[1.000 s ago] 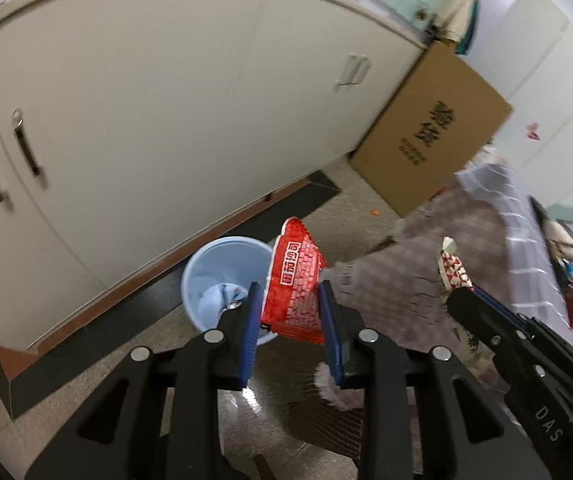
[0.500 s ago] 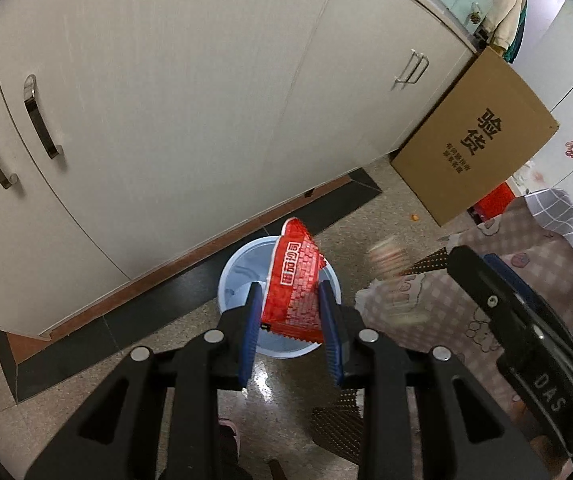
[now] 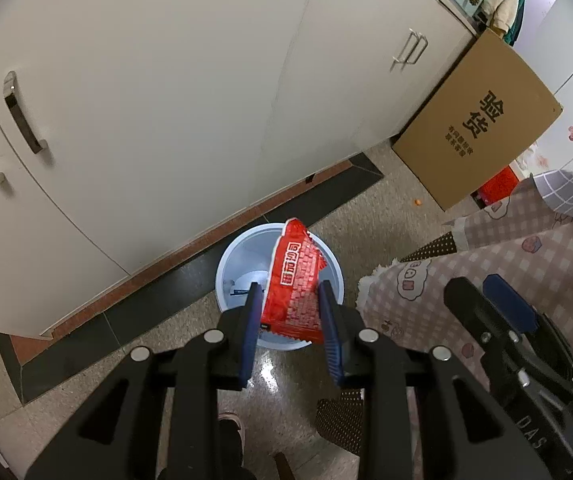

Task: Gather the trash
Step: 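Carry both items to the blue wastebasket and open both grippers over it, then move both open tools back to the table of trash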

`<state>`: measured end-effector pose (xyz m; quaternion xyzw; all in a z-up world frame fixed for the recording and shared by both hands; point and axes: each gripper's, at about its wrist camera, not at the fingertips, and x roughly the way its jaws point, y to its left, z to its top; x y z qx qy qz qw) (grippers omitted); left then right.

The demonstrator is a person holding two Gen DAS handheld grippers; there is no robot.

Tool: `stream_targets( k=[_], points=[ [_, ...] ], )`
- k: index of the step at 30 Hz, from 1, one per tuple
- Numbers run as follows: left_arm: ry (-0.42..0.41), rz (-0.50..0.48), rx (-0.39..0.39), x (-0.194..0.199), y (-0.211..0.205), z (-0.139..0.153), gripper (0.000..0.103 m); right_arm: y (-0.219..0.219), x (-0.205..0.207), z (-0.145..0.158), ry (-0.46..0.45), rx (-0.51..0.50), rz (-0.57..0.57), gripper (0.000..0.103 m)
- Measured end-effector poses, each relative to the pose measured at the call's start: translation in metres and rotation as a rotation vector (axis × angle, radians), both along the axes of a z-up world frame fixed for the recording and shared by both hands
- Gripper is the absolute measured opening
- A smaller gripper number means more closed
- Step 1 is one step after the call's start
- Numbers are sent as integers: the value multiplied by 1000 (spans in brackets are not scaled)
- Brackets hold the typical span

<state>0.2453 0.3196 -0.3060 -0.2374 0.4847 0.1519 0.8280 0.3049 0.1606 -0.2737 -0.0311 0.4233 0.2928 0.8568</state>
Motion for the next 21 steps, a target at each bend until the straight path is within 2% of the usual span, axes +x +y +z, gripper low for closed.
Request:
stream_targets(
  k=[8, 17, 18, 19, 20, 21],
  points=[
    [33, -51, -3, 25, -13, -11, 28, -11, -2, -12, -6, -32, -28, 65],
    [-2, -74, 14, 43, -19, 3, 30, -25, 3, -11, -12, 1, -65, 65],
    [-9, -68, 19, 43, -19, 5, 44, -26, 3, -11, -12, 5, -68, 65],
    [-17, -64, 27, 44, -19, 7, 66, -27, 3, -12, -12, 5, -70, 65],
    [-29, -57, 39, 44, -20, 10, 74, -26, 3, -12, -9, 6, -70, 65],
    [-45, -42, 59, 42, -20, 13, 77, -27, 3, -12, -3, 9, -71, 65]
  ],
)
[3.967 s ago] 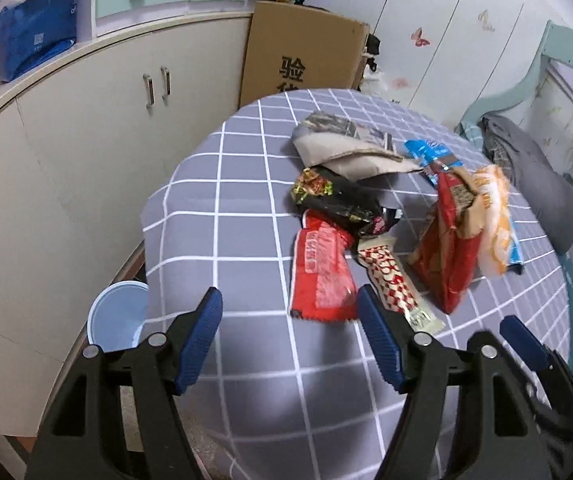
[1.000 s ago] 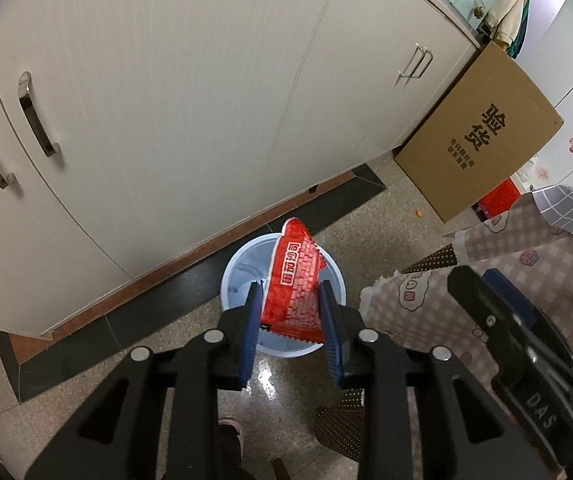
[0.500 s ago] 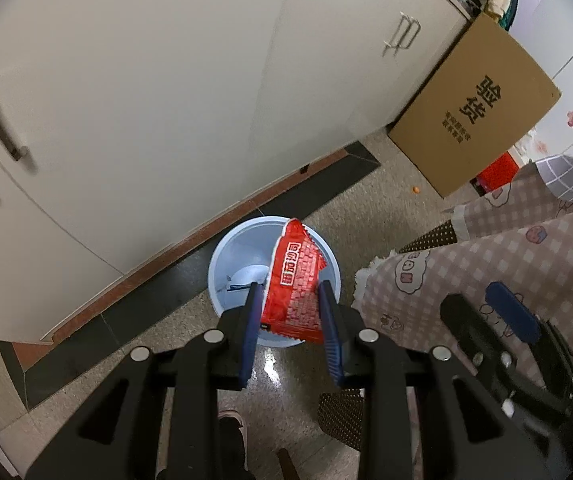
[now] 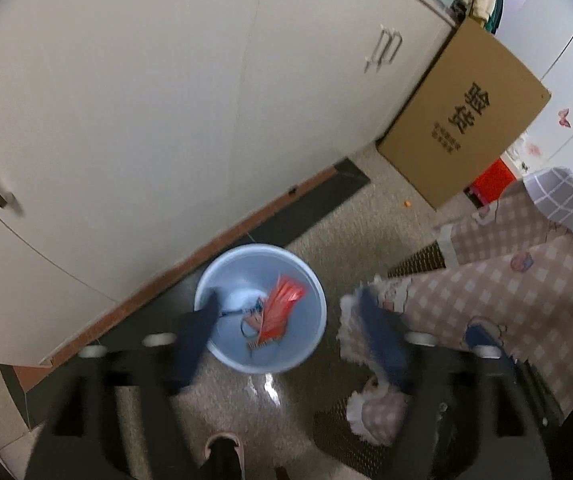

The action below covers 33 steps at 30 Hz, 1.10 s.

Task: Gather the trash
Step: 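Move both open tools back to the table of trash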

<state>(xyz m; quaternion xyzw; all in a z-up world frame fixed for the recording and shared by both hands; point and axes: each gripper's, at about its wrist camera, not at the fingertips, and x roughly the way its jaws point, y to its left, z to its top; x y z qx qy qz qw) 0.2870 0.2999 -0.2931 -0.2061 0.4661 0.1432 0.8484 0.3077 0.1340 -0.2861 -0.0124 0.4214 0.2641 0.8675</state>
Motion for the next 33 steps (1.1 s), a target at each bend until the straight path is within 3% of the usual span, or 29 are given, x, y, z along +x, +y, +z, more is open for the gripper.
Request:
stream_targets(
  k=[6, 17, 26, 33],
  points=[
    [10, 42, -41, -11, 7, 0, 77, -4, -2, 3, 8, 2, -7, 65],
    [-20, 107, 6, -64, 14, 26, 77, -2, -17, 30, -17, 33, 10, 65],
    [-171, 178, 119, -106, -3, 106, 77, -8, -49, 92, -75, 122, 55, 65],
    [-281, 135, 129, -115, -43, 158, 77, -56, -73, 152, -178, 169, -38, 69]
  ],
)
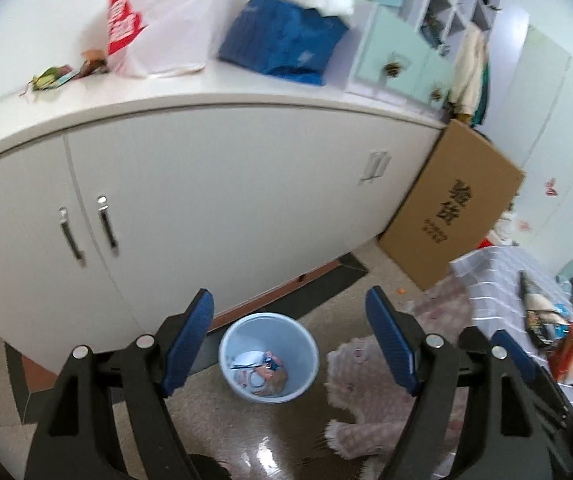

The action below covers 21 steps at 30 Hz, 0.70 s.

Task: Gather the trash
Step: 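Move both open tools back to the table of trash, then grasp the red paper bag with the right gripper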

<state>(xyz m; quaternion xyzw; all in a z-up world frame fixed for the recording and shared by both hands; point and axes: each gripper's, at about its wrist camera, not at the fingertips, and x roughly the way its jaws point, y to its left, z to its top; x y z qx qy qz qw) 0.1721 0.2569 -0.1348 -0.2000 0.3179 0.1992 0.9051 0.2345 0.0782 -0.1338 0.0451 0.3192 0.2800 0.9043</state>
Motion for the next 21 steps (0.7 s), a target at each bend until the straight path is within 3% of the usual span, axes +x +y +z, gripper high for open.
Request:
stream_targets(
  k=[6, 12, 21],
  points=[
    [-8, -143, -52, 18, -59, 13, 77, -78, -8, 24, -68, -10, -170, 71],
    [43, -333, -158, 59, -125, 3, 77, -155, -1, 22, -73, -14, -342, 73],
    [98, -432, -107, 98, -199, -9, 77, -219, 37, 1, 11, -54, -450, 74]
  ],
)
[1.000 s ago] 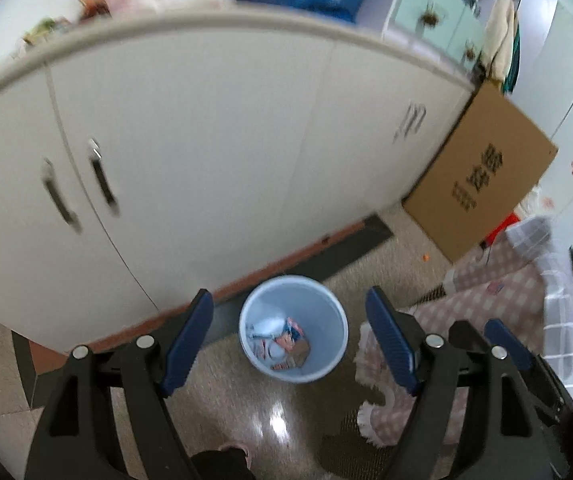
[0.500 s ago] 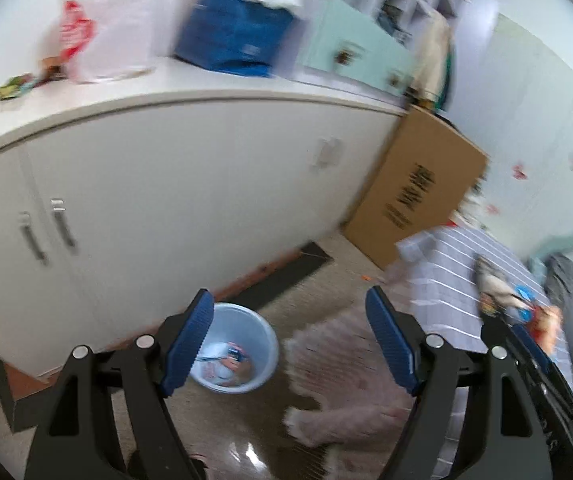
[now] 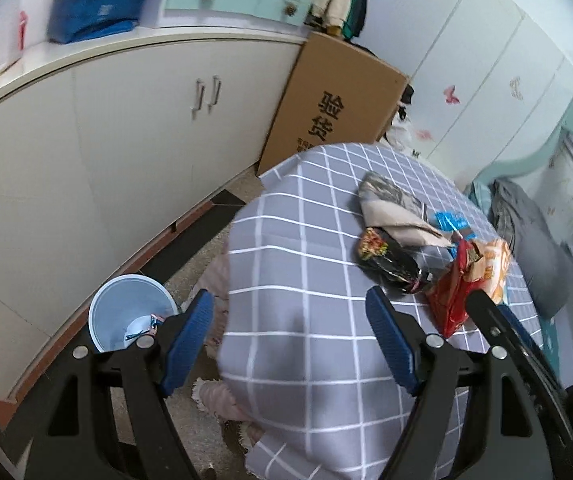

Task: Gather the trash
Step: 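Grasp the red paper bag with the right gripper, then grasp the black snack wrapper with the left gripper while right holds the red bag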

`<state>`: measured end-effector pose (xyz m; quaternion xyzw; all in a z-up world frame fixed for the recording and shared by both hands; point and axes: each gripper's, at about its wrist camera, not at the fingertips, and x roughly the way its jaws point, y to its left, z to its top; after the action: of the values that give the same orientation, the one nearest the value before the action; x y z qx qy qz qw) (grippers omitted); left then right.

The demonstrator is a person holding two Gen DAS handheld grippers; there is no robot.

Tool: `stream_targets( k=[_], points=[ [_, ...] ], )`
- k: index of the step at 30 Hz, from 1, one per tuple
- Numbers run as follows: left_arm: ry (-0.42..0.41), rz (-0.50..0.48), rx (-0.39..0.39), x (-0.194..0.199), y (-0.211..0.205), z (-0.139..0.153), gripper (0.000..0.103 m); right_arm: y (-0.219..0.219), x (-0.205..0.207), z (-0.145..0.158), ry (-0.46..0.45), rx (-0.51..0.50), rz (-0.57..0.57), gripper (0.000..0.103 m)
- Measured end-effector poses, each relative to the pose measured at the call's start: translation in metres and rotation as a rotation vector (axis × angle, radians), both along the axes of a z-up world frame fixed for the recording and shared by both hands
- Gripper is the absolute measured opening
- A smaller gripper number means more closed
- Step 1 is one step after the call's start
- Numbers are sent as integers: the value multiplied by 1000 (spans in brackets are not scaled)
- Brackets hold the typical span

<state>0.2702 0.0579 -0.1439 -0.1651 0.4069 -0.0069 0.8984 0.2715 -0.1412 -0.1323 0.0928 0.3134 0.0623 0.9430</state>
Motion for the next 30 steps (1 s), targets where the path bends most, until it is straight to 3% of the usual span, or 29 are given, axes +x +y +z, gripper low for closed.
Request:
stream_targets(
  k=[8, 14, 19, 30],
  points=[
    [45, -16, 35, 27, -20, -9, 77, 5, 40, -15, 86, -144, -10, 74],
    [66, -45, 30, 45, -41, -14, 77, -18, 33, -11, 50, -56, -14, 43],
    [80, -67, 35, 60, -61, -18, 77, -34, 25, -5, 15, 6, -6, 30],
    [116, -86, 26, 89, -87, -25, 75, -46, 18, -3, 2, 67, 25, 27]
  ],
)
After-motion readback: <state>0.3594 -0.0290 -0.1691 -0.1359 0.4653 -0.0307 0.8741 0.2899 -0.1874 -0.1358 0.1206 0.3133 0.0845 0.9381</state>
